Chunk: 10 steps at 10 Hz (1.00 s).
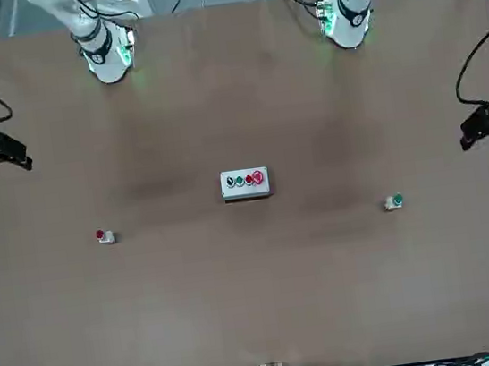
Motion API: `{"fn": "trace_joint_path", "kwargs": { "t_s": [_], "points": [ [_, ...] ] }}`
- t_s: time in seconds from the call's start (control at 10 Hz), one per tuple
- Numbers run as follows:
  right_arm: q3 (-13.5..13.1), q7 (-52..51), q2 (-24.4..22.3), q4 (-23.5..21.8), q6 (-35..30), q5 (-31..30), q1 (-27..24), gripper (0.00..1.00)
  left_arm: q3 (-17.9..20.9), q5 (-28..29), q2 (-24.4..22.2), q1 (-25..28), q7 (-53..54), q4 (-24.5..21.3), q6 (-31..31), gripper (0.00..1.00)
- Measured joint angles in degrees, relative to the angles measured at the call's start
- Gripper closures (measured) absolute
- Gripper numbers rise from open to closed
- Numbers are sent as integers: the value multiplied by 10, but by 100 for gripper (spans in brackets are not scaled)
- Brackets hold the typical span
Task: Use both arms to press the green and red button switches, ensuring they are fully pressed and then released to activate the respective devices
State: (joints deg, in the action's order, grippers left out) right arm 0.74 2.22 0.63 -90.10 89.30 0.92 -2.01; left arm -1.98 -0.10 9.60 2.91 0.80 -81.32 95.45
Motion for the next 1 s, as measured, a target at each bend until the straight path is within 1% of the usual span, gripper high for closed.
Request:
{"fn": "trace_joint_path", "kwargs": {
  "t_s": [0.6, 0.8, 0.9, 1.0],
  "points": [
    [0, 0, 0, 0, 0, 0, 0, 0, 2, -10, 2, 1, 17, -2, 0, 0],
    [0, 0, 0, 0, 0, 0, 0, 0, 3, -20, 14, 2, 16, -4, 0, 0],
    [0, 0, 0, 0, 0, 0, 0, 3, 3, -21, 23, 2, 17, -5, 3, 0],
    [0, 1, 0, 0, 0, 0, 0, 10, 4, -22, 33, 3, 17, -7, 9, 0]
  ]
}}
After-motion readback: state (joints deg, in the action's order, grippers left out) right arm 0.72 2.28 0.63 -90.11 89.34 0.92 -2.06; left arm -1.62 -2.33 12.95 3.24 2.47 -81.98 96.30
